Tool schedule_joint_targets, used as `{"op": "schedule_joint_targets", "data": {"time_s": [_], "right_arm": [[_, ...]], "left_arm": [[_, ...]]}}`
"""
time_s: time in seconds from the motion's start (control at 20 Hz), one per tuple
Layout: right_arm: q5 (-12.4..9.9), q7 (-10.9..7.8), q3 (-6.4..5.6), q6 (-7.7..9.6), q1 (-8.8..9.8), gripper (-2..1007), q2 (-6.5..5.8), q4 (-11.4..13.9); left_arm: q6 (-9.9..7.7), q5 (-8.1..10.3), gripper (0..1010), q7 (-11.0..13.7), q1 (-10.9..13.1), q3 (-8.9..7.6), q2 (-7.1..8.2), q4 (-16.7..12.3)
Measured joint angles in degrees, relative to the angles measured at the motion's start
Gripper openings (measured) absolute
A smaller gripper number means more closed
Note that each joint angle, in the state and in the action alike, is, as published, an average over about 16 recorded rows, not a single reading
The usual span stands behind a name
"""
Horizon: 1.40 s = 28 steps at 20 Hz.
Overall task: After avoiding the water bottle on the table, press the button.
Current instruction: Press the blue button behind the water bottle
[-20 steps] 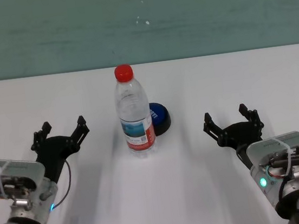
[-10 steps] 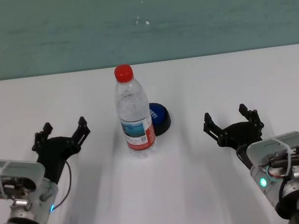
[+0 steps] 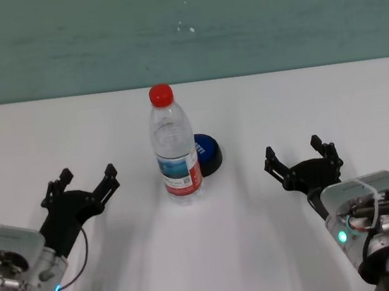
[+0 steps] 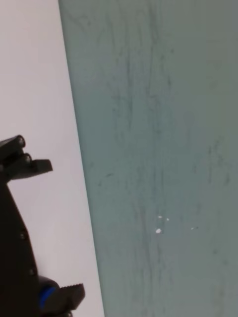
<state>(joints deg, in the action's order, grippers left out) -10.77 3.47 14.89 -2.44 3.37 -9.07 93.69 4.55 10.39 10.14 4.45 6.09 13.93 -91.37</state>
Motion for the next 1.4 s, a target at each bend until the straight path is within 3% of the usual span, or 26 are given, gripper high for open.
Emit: {"op": "schedule_joint_targets", "data": {"time_s": [0.7,1.4], "right_arm": [[0.0,0.00,0.00,0.00,0.00,1004,0.00,0.0],[0.0,0.00,0.00,0.00,0.00,1004,0.00,0.0]], "left_arm": [[1.30,2.13,1010,3.9,4.2,-2.47,2.17,-4.1],[4.47,2.90,1010,6.3,6.7,-2.71,4.42,-5.8]]}}
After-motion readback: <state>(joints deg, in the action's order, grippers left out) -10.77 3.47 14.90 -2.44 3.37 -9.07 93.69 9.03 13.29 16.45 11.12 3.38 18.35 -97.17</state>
